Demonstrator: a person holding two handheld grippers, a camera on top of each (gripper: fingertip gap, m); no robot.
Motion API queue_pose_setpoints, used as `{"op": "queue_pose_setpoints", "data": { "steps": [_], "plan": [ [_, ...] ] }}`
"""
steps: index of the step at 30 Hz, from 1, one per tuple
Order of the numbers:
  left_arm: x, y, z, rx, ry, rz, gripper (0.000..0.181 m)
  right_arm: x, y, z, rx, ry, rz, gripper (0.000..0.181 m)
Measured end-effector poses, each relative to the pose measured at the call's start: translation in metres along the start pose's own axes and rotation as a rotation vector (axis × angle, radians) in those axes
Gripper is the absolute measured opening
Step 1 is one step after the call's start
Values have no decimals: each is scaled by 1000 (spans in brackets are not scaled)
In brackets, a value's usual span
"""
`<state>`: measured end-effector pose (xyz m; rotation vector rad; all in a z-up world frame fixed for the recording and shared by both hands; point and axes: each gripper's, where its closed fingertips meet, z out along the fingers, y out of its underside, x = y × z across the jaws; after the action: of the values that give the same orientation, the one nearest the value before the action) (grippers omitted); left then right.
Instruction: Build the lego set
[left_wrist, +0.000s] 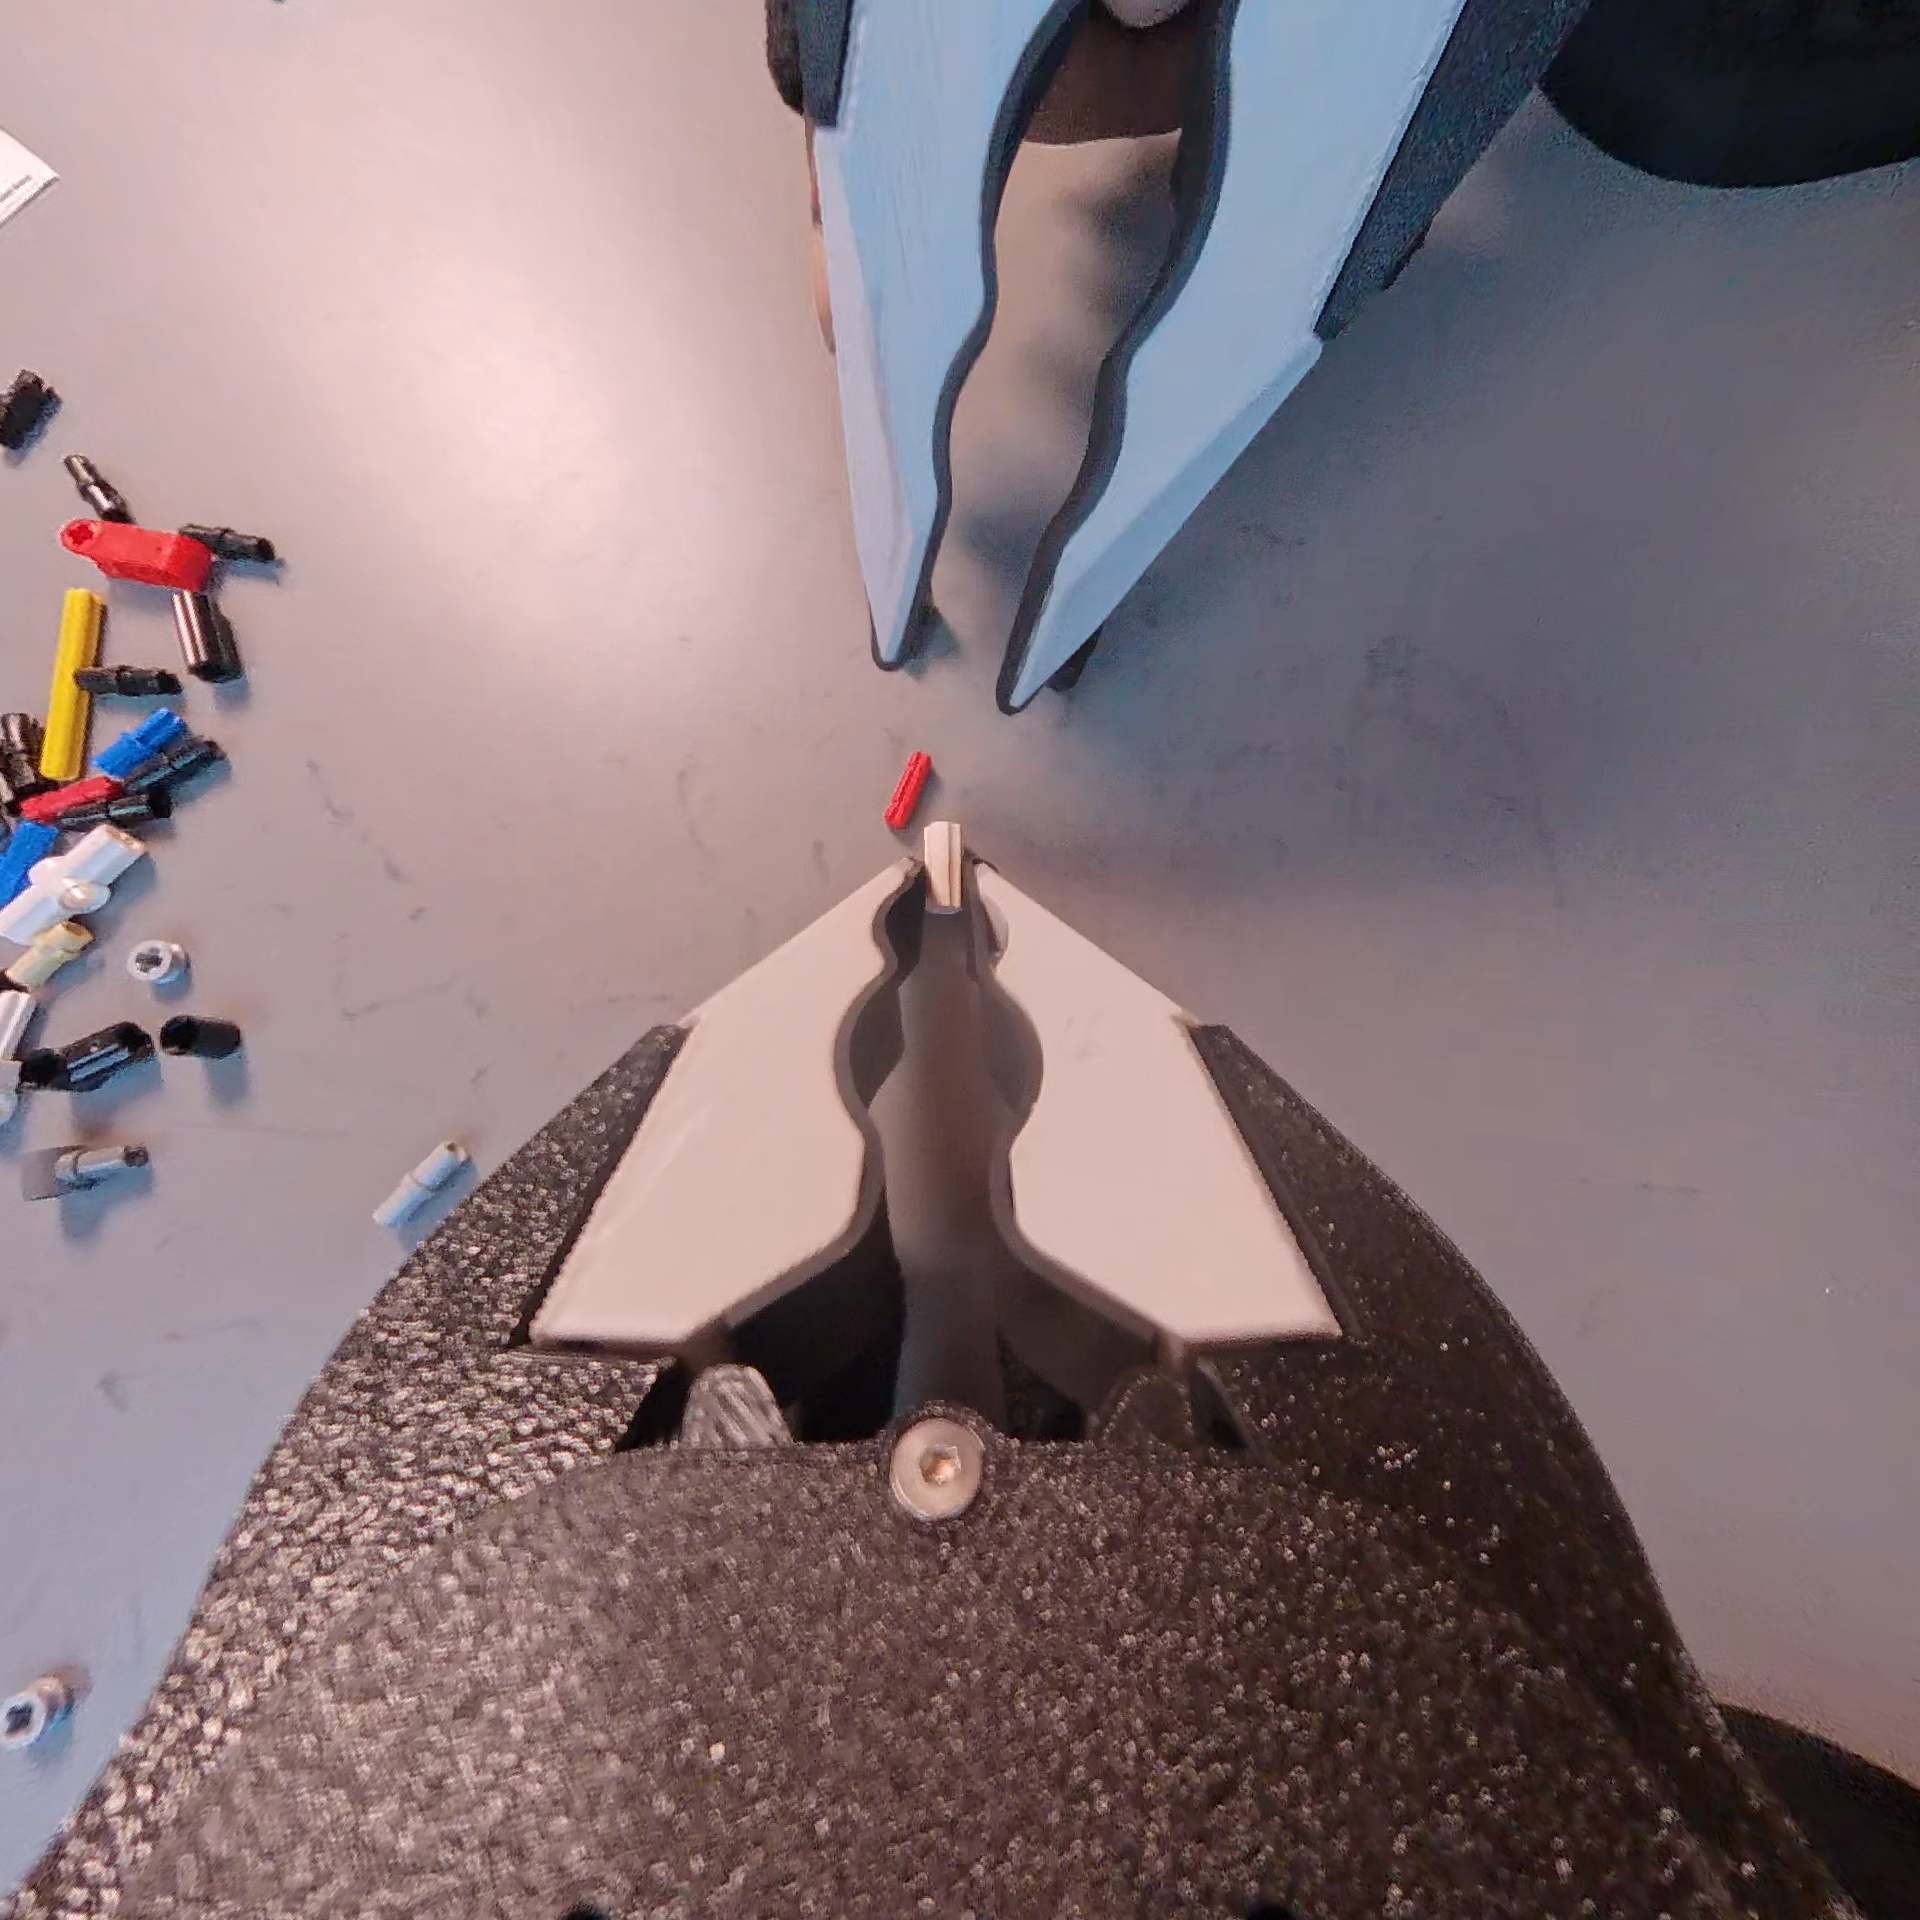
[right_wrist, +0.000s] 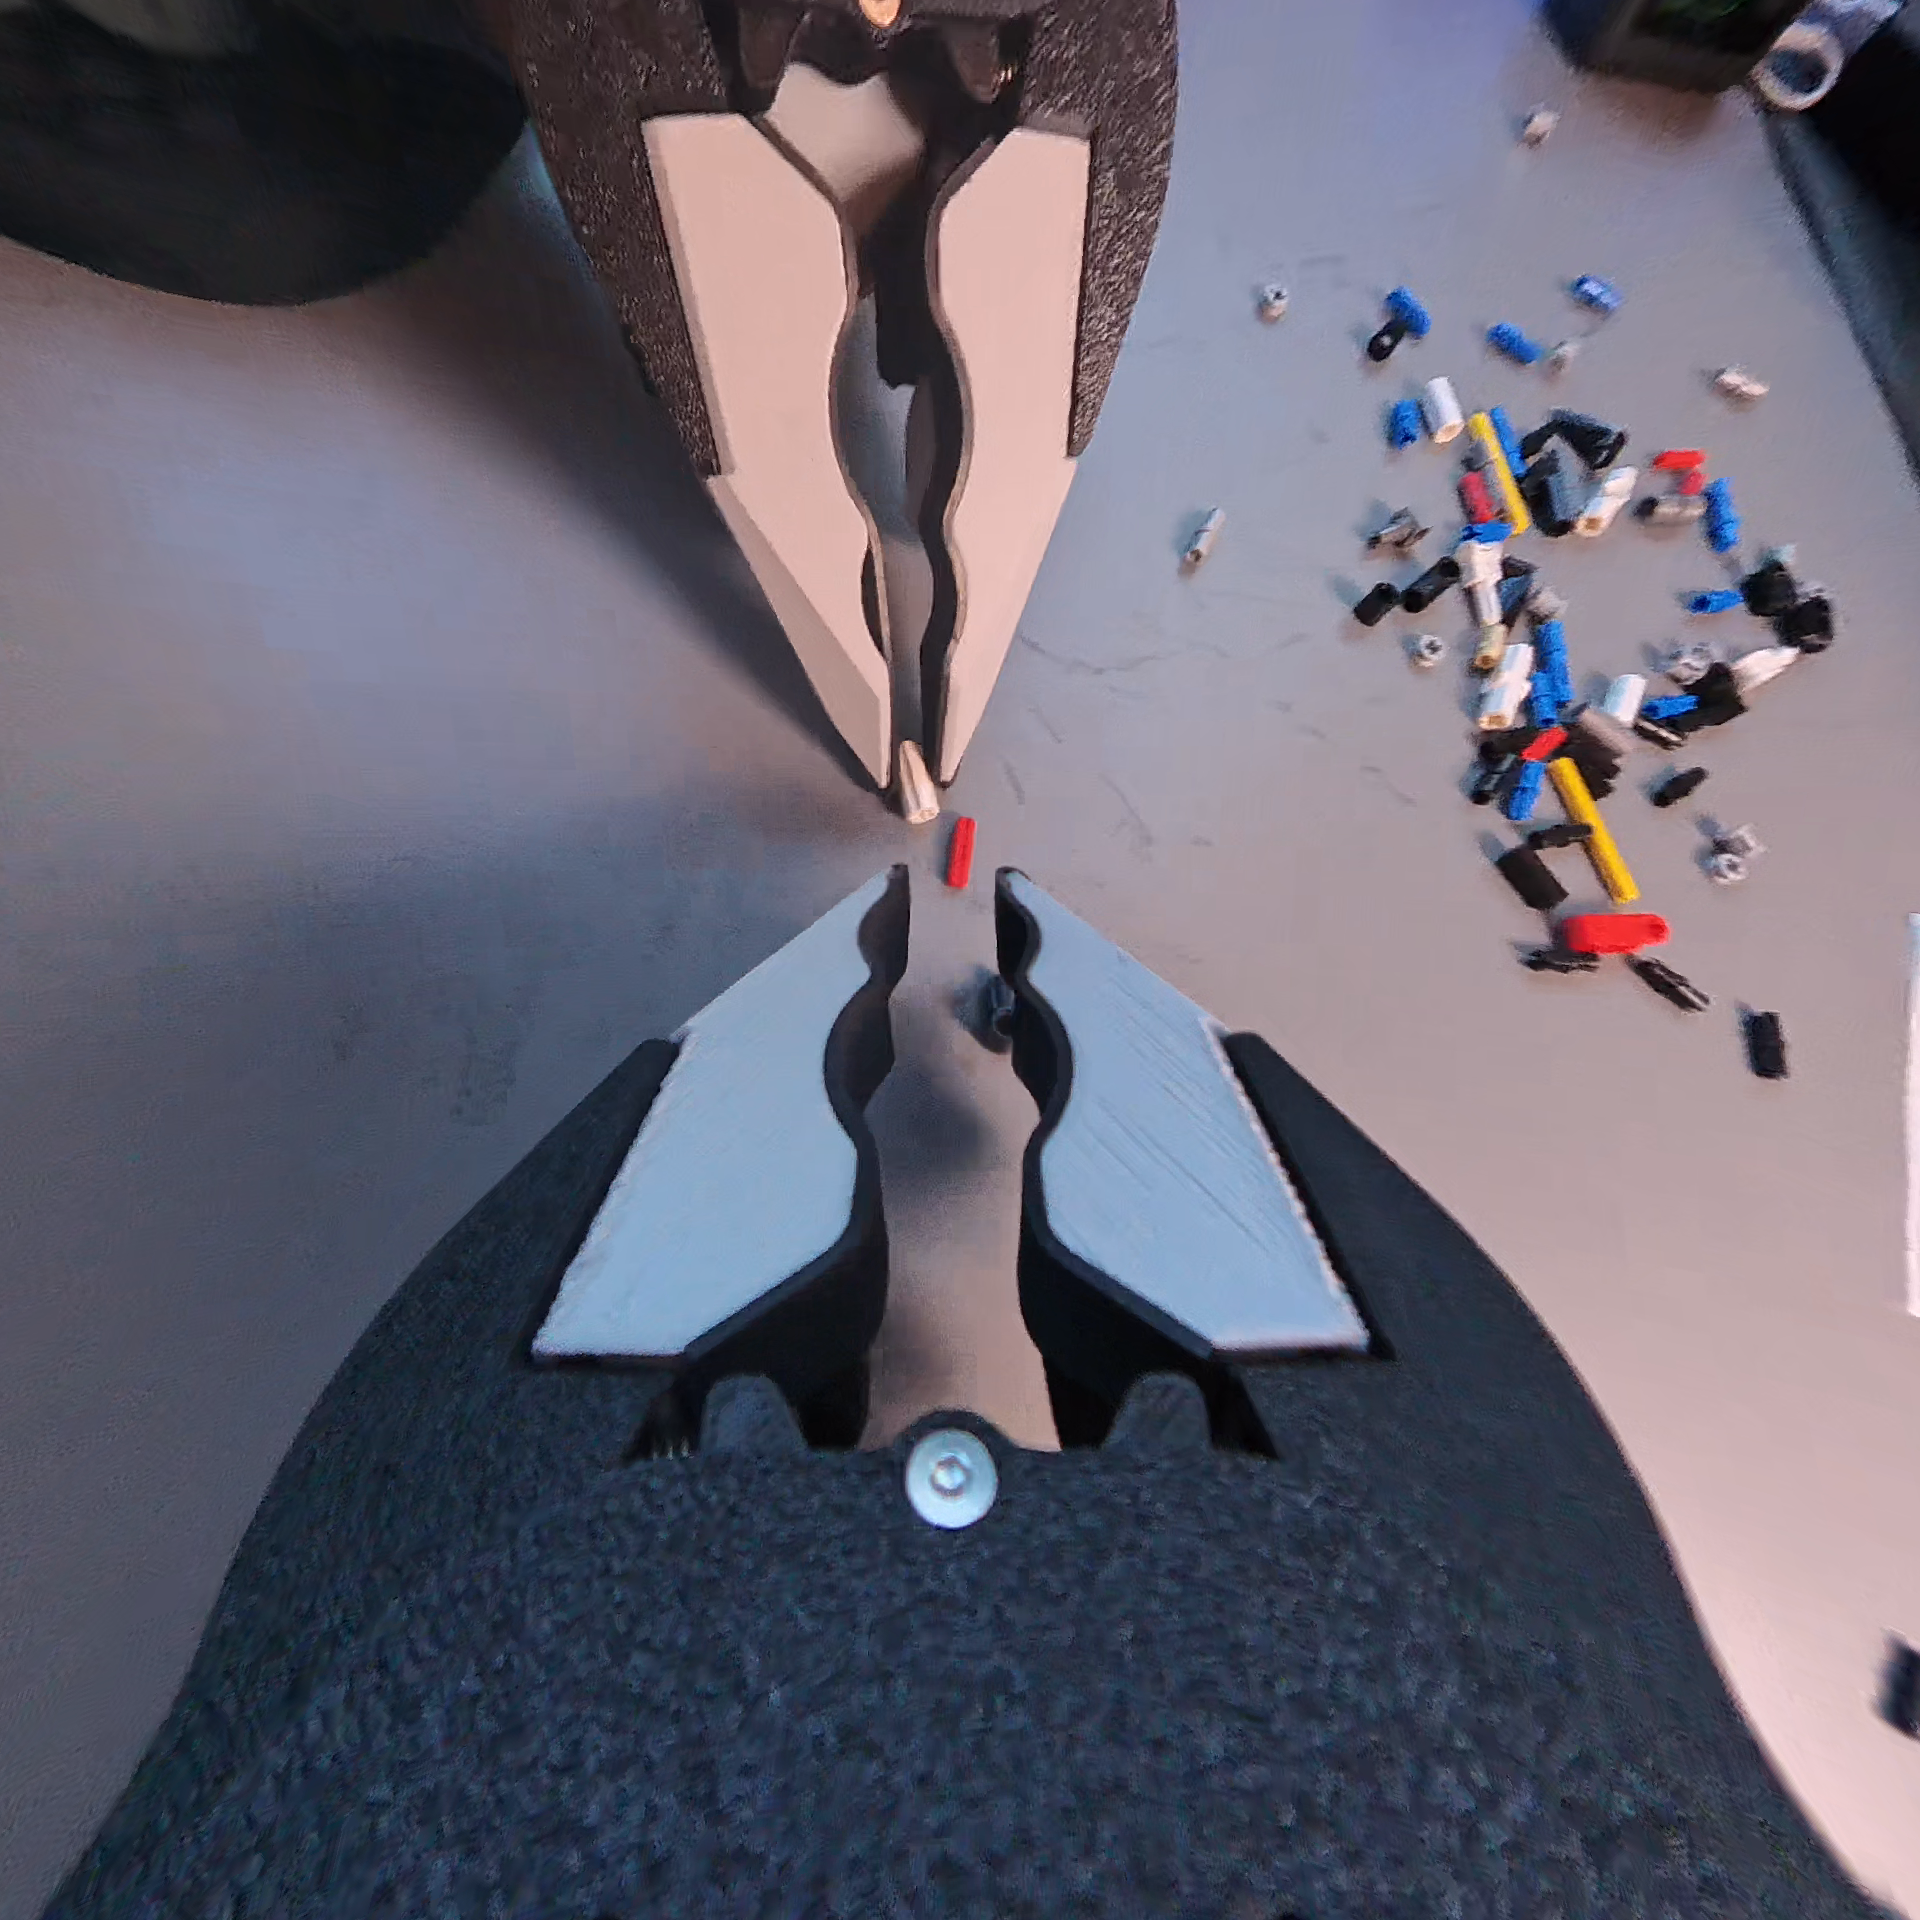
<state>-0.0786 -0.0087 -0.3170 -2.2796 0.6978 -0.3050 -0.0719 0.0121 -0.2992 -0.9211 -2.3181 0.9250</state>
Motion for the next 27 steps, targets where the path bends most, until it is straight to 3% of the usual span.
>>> {"op": "queue_pose_setpoints", "data": {
  "steps": [6,12,16,19,22,27],
  "plan": [
    [-6,2,-13,30,-6,-10,7,-1,7,18,-140,-96,55,10],
    [-1,6,-8,6,26,-6,7,1,6,21,-161,-134,45,3],
    [3,3,-9,28,55,-25,11,-4,-14,7,6,-79,-68,3],
    [9,-15,-19,136,105,-47,13,-9,-32,-10,129,-12,-139,3],
    [21,-39,-30,261,172,-51,13,-14,-36,-19,163,38,-179,3],
    [28,-50,-35,323,216,-67,4,-21,-38,-24,175,65,-228,3]
  ]
}}
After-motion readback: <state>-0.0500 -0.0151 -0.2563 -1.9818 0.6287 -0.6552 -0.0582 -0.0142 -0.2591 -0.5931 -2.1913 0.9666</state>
